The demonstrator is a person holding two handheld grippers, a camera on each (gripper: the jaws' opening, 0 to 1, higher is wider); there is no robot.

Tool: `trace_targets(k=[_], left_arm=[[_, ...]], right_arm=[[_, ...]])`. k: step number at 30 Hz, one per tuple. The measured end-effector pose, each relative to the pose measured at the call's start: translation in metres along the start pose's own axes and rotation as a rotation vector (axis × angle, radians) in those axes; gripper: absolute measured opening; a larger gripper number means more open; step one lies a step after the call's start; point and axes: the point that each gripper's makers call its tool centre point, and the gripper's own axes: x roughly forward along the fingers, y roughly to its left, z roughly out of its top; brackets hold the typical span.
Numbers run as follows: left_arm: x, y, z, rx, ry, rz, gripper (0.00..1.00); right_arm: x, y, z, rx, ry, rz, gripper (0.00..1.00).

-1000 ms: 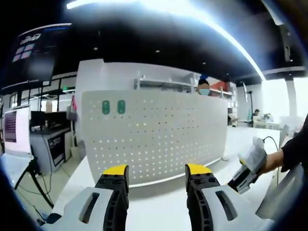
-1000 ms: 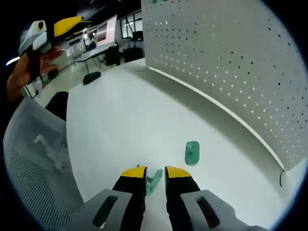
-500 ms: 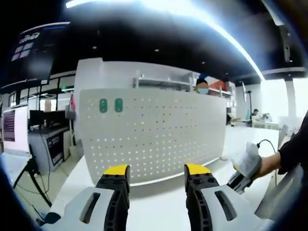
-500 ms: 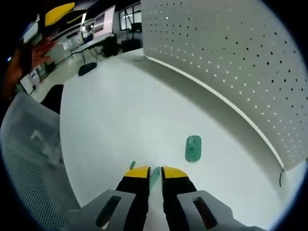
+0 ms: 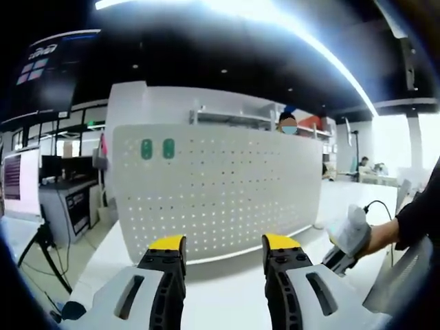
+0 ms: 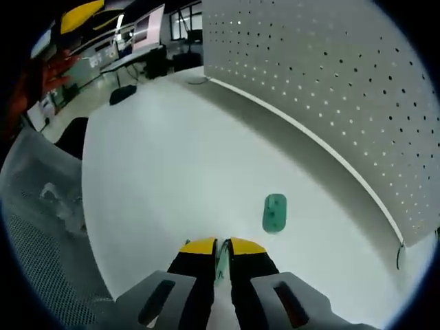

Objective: Insert the hook assembly into the mounting plate slot until the hook locks in place.

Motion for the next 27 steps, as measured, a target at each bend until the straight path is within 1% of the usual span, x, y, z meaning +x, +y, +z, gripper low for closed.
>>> trace_targets(k=[6, 9, 20, 25, 27], left_arm=[[0.0, 0.001, 0.0, -0.003, -0.001, 0.001, 0.45], [0.0, 0.0, 0.0, -0.003, -0.002, 0.0, 0.45], [0.001, -0.006, 0.0, -0.005, -0.002, -0.015, 0.44], [0.002, -0.009, 0.001, -0.003, -0.002, -0.025, 0.44], [0.002, -0.01, 0.001, -0.002, -0.001, -0.03, 0.43]], right_arm=[[-0.001, -0.001, -0.001, -0.004, 0.007, -0.004, 0.03], [-0.003, -0.001, 0.001, 0.003, -0.006, -0.003, 0.01], [-0.014, -0.003, 0.007, 0.035, -0.038, -0.007, 0.0], [-0.015, -0.004, 0.008, 0.046, -0.049, -0.009, 0.0], [-0.015, -0.003, 0.008, 0.03, -0.046, -0.007, 0.0]])
